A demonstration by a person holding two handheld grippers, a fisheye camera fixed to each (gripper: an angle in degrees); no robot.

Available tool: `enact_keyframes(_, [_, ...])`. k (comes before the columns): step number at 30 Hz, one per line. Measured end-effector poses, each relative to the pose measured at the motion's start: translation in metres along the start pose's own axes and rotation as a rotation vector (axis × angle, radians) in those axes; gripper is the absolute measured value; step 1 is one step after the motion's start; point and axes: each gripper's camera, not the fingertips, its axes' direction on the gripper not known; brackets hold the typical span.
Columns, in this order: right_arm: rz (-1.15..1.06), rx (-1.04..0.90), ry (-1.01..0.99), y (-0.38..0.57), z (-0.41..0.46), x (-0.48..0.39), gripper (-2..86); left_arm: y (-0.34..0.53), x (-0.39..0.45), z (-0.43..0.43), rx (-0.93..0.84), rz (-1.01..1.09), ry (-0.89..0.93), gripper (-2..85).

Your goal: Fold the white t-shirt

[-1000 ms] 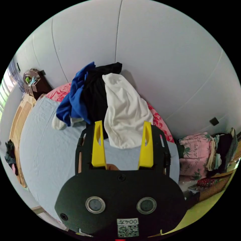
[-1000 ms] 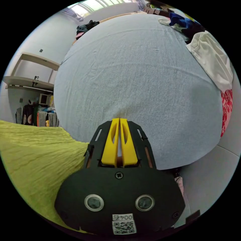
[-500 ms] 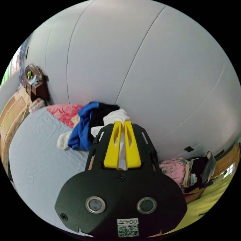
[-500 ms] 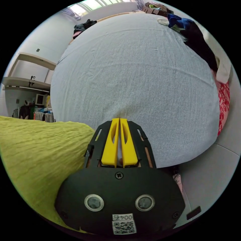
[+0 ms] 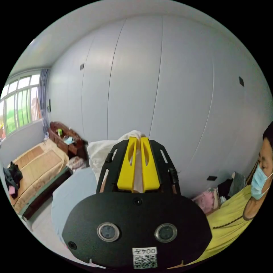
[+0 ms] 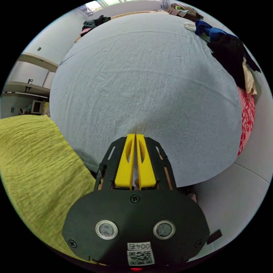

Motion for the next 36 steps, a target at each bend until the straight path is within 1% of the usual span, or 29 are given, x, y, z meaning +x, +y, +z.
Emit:
enact_keyframes(2, [0.003, 0.000, 0.017, -0.002, 0.003, -0.007, -0.7, 0.044, -0.011, 0.012, -0.154, -0.022, -0.008, 2.8])
enact_keyframes(3, [0.030, -0.008, 0.010, -0.004, 0.006, -0.009, -0.7, 0.058, -0.013, 0.018, -0.194, -0.027, -0.006, 2.9])
enact_keyframes(5, [0.067, -0.013, -0.007, -0.007, 0.009, -0.011, -0.7, 0.119, -0.028, 0.046, -0.357, -0.068, 0.030, 3.1])
enact_keyframes(6, [0.074, -0.014, -0.009, -0.009, 0.011, -0.013, -0.7, 0.135, -0.032, 0.053, -0.395, -0.078, 0.038, 3.2])
enact_keyframes(8, [0.093, -0.014, -0.015, -0.011, 0.015, -0.017, -0.7, 0.198, -0.056, 0.071, -0.526, -0.149, 0.085, 3.7])
enact_keyframes(10, [0.109, -0.003, -0.009, -0.012, 0.020, -0.024, -0.7, 0.243, -0.079, 0.067, -0.544, -0.242, 0.169, 4.2])
enact_keyframes(12, [0.123, 0.007, 0.011, -0.013, 0.023, -0.033, -0.6, 0.281, -0.101, 0.051, -0.528, -0.327, 0.187, 4.6])
enact_keyframes(14, [0.120, 0.011, 0.051, -0.015, 0.028, -0.045, -0.6, 0.330, -0.125, 0.026, -0.557, -0.391, 0.124, 5.7])
enact_keyframes(16, [0.107, -0.007, 0.108, -0.022, 0.034, -0.060, -0.6, 0.370, -0.139, 0.008, -0.584, -0.451, 0.091, 6.6])
enact_keyframes(20, [0.083, -0.048, 0.158, -0.037, 0.043, -0.077, -0.6, 0.460, -0.160, -0.017, -0.666, -0.570, 0.047, 9.0])
enact_keyframes(21, [0.075, -0.061, 0.162, -0.041, 0.045, -0.080, -0.5, 0.472, -0.163, -0.020, -0.667, -0.597, 0.047, 9.4])
enact_keyframes(23, [0.076, -0.077, 0.155, -0.047, 0.049, -0.082, -0.5, 0.512, -0.177, -0.029, -0.634, -0.734, 0.087, 10.5])
enact_keyframes(25, [0.095, -0.089, 0.131, -0.052, 0.053, -0.083, -0.4, 0.534, -0.190, -0.034, -0.588, -0.852, 0.115, 11.4])
enact_keyframes(26, [0.101, -0.090, 0.125, -0.053, 0.053, -0.083, -0.4, 0.545, -0.200, -0.036, -0.551, -0.924, 0.136, 11.9])
enact_keyframes(29, [0.114, -0.100, 0.115, -0.058, 0.059, -0.086, -0.3, 0.558, -0.219, -0.034, -0.484, -1.056, 0.174, 13.2])
enact_keyframes(33, [0.133, -0.133, 0.132, -0.069, 0.066, -0.095, 0.0, 0.555, -0.230, -0.024, -0.484, -1.101, 0.186, 12.5])
enact_keyframes(34, [0.139, -0.138, 0.140, -0.071, 0.067, -0.098, 0.2, 0.552, -0.230, -0.022, -0.465, -1.105, 0.210, 10.1])
enact_keyframes(36, [0.154, -0.141, 0.142, -0.073, 0.069, -0.100, 1.1, 0.535, -0.225, -0.033, -0.398, -1.062, 0.191, 6.2])
